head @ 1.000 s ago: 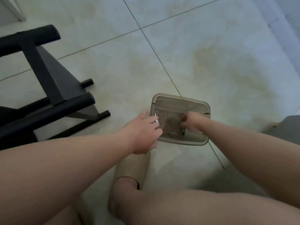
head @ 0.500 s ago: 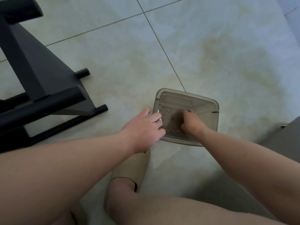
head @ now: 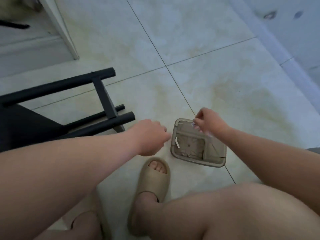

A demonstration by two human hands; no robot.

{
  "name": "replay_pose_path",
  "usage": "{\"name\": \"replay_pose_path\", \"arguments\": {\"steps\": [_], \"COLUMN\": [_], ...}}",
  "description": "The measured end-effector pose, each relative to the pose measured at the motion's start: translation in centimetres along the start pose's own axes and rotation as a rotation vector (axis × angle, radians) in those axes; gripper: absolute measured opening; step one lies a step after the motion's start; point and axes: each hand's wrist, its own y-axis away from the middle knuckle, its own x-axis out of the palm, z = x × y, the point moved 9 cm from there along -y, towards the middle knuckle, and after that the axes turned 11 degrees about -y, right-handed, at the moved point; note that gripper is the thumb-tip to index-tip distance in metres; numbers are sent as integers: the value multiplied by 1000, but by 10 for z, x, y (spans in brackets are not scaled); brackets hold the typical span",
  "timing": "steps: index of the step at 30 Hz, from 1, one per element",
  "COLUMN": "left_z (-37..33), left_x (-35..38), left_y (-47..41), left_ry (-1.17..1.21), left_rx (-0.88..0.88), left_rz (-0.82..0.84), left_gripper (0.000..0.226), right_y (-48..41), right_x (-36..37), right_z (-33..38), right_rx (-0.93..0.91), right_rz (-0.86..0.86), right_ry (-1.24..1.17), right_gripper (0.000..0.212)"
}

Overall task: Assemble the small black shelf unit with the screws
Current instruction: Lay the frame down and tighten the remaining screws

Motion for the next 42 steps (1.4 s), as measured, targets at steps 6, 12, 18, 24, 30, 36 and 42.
{"name": "replay_pose_path", "arguments": {"steps": [6, 12, 18, 24, 30, 36, 42], "left_z": [59, 109, 137, 133, 145, 138, 140], "left_x": [-47, -42, 0, 20, 31, 47, 55], "left_y": [87, 164, 207, 182, 153, 129, 121], "left_ry": [302, 736, 891, 842, 868, 1033, 1079], "left_rx": [-339, -661, -833, -813, -800, -787, -825], "left_rz": [-119, -144, 4, 73, 112, 190, 126], "left_gripper": [25, 23, 28, 41, 48, 45, 35], "right_y": [61, 125, 167, 174, 162, 153, 149], "right_x": [-14, 4, 40, 81, 101, 110, 116], "right_z": [132, 206, 214, 194, 195, 182, 177], "right_rx": [-240, -366, -341, -212, -235, -193, -178], "right_rz": [59, 66, 88, 69, 144, 162, 145], "right_ry": [-204, -307, -351, -571, -635, -685, -727], "right_gripper": [14, 16, 15, 26, 23, 18, 20]}}
